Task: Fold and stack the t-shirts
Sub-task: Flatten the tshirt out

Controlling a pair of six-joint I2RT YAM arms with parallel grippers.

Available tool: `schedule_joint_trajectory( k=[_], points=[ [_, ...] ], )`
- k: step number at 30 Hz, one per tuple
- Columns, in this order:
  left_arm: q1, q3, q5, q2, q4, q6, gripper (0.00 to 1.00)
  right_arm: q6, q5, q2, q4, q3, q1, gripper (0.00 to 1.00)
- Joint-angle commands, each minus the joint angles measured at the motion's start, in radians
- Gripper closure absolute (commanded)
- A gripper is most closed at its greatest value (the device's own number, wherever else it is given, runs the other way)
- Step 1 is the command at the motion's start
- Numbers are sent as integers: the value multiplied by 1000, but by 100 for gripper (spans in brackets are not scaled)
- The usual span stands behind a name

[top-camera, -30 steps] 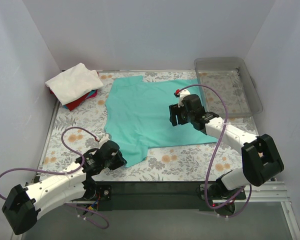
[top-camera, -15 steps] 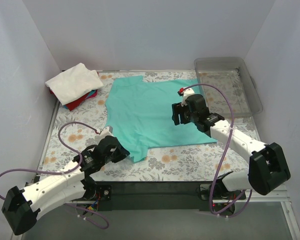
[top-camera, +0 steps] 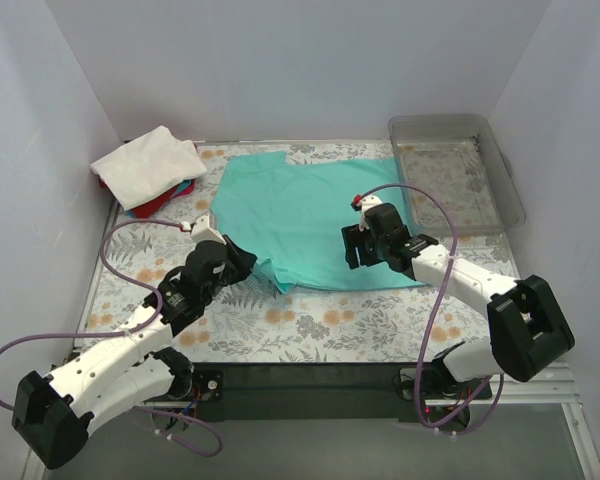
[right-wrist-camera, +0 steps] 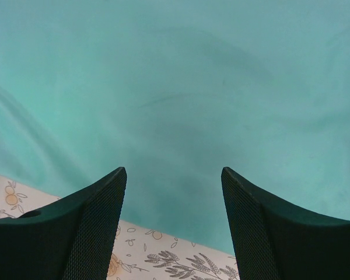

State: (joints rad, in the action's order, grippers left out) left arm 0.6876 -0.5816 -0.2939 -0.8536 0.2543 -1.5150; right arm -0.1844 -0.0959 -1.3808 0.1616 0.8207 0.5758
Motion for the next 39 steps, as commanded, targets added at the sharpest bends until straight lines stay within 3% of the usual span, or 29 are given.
schedule_joint_trajectory(
  k=[1, 13, 28, 34, 39],
  points=[
    [-85, 2, 74, 14, -70, 59, 100, -23, -21, -50, -2, -12, 22, 40],
    [-154, 16, 98, 7, -66, 104, 100, -50, -105, -218, -5, 34, 148, 41],
    [-157, 63, -56, 206, 92, 49, 100, -122, -85, -333, -4, 97, 355, 41],
    [-158, 62, -39, 189, 82, 56, 100, -148, -166, -238, 48, 100, 366, 41],
    [-158, 71, -25, 179, 54, 67, 100, -239, -336, -95, 140, 28, 363, 39]
  ],
)
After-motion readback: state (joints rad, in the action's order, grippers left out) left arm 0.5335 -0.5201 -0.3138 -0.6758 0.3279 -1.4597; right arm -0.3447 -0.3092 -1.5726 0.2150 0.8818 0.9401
